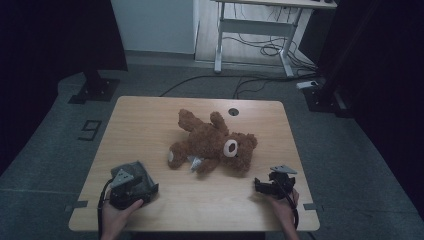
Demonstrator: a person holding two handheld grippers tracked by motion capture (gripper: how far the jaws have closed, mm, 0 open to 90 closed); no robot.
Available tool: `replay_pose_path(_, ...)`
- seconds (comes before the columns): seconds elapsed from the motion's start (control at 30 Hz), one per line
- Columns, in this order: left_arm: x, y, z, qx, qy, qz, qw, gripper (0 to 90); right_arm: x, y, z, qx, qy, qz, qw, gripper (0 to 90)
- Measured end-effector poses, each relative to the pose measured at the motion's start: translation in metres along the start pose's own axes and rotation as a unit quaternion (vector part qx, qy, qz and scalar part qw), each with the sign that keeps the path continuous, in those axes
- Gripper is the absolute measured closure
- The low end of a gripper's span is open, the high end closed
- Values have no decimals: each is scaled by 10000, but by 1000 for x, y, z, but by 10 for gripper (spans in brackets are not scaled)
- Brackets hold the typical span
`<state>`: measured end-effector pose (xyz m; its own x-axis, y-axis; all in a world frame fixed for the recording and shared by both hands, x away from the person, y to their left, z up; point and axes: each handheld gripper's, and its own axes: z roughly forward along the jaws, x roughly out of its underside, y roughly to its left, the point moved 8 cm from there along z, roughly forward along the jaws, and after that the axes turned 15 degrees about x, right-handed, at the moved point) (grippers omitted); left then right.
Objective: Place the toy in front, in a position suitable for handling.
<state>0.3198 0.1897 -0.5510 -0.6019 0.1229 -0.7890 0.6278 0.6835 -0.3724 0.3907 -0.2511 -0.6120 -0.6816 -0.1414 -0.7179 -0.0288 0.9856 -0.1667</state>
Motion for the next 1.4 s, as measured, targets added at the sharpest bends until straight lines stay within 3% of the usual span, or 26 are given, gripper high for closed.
replay_pose_path(0.3,-6,-5,1,-33,-114,33,9999,218,2,3,-5,-32,-78,24,10000,61)
replay_pose_path(0.37,-4,-8,5,2,-54,87,9999,216,1,4,-9,-174,-143,183,9996,97)
replay_pose_path(0.5,-7,-12,11,4,43,126,9999,220,-2,9,-12,-263,-270,155,9992,102)
replay_pose_path(0.6,-22,-17,20,-7,59,275,9996,219,-11,16,-18,-405,-459,162,9980,117)
replay_pose_path(0.67,-40,-20,31,-28,24,426,9991,219,-28,25,-20,-529,-716,130,9959,133)
replay_pose_path(0.77,-51,-20,41,-72,96,460,9989,218,-40,32,-20,-634,-839,139,9944,133)
replay_pose_path(0.8,-62,-19,52,-55,150,502,9986,216,-50,40,-20,-796,-902,143,9926,132)
replay_pose_path(0.83,-62,-19,52,-55,150,502,9986,216,-54,45,-20,-851,-970,120,9916,133)
replay_pose_path(0.93,-75,-9,68,-56,149,556,9983,233,-62,55,-21,-893,-1145,42,9894,134)
replay_pose_path(1.0,-85,8,81,-104,194,417,9989,233,-66,59,-22,-965,-1185,51,9882,134)
replay_pose_path(1.13,-92,21,94,-136,310,342,9988,227,-70,69,-20,-1131,-1199,46,9863,129)
replay_pose_path(1.4,-95,36,130,-126,604,324,9976,208,-69,84,-2,-1105,-1013,-82,9887,72)
